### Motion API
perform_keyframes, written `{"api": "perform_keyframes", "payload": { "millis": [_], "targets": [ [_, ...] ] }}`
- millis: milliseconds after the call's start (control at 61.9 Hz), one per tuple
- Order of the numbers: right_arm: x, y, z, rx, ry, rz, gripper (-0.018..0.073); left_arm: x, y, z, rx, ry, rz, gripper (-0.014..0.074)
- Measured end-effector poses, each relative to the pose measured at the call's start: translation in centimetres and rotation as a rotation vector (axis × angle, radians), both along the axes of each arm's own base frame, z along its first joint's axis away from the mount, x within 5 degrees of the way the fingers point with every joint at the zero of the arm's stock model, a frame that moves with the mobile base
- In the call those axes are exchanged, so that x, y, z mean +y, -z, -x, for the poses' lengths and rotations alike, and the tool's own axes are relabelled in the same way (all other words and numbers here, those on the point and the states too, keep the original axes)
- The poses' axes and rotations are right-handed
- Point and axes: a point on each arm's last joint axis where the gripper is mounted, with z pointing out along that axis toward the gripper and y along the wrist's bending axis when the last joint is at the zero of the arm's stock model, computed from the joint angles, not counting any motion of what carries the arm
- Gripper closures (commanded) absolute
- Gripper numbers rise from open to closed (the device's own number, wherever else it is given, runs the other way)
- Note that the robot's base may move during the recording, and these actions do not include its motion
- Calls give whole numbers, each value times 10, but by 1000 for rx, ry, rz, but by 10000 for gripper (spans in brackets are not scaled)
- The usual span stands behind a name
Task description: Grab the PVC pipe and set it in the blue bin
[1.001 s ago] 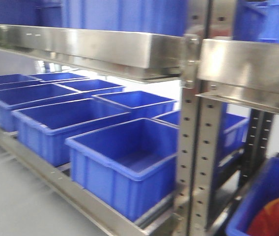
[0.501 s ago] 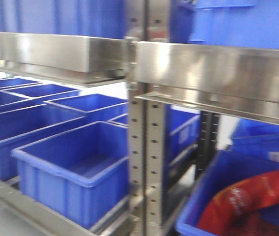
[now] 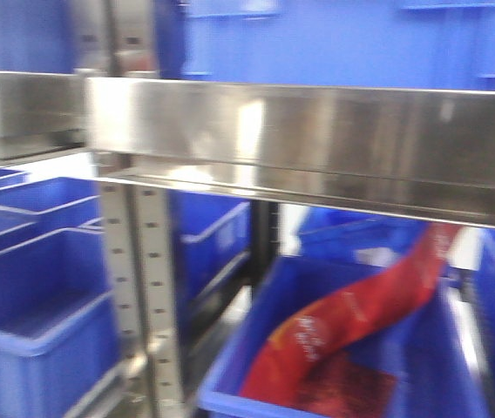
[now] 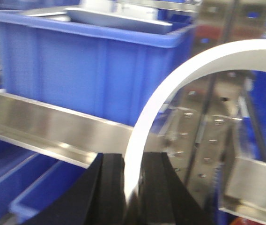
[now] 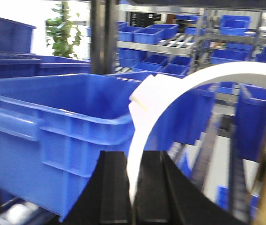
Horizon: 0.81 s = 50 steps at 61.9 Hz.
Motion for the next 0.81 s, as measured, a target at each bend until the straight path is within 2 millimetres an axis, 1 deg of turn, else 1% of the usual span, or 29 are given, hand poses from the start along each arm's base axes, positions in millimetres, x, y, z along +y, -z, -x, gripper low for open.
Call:
{"api": "perform_keyframes", "payload": {
  "millis": [808],
  "targets": [
    [0,0,0,0,0,0,728,0,0,0,0,0,2,707]
  ]
}}
